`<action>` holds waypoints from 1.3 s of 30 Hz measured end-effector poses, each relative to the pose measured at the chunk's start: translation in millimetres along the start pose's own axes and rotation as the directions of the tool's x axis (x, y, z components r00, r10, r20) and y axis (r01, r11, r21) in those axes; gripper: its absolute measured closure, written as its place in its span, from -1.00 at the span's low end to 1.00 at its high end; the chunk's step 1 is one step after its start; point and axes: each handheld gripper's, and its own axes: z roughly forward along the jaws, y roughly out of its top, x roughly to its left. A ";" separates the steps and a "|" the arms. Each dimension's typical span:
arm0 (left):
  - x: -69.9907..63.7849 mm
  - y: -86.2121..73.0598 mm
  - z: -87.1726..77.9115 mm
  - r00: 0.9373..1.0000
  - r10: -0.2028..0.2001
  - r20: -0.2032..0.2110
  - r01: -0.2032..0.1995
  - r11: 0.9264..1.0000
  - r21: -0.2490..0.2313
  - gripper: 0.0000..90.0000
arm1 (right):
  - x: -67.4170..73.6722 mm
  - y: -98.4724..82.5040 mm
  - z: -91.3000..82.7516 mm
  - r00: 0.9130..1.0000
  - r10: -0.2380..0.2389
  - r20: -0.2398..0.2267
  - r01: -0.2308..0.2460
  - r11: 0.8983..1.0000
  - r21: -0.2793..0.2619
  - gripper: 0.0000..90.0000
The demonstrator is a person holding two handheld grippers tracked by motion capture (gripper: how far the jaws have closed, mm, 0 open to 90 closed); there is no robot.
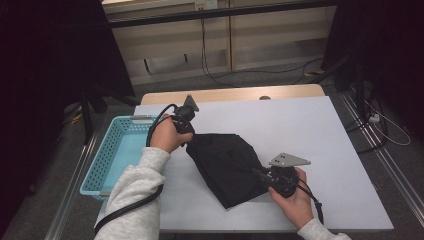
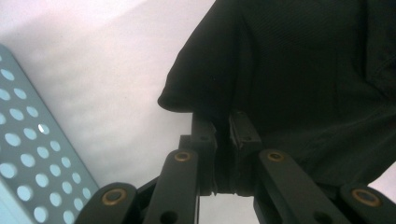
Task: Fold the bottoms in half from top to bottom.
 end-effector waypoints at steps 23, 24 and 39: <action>10.9 5.8 -6.0 0.992 -0.125 -0.018 0.124 0.992 -0.033 0.85 | 19.8 3.9 3.4 0.999 -0.037 -0.003 0.037 0.999 -0.013 0.80; 11.2 6.0 -6.6 0.992 -0.127 -0.017 0.126 0.991 -0.032 0.85 | 19.8 4.1 3.4 0.999 -0.039 -0.002 0.039 0.999 -0.017 0.80; 15.8 7.5 -27.3 0.987 -0.160 -0.025 0.159 0.987 -0.038 0.86 | 30.3 13.1 4.6 0.998 -0.058 -0.006 0.057 0.997 -0.049 0.80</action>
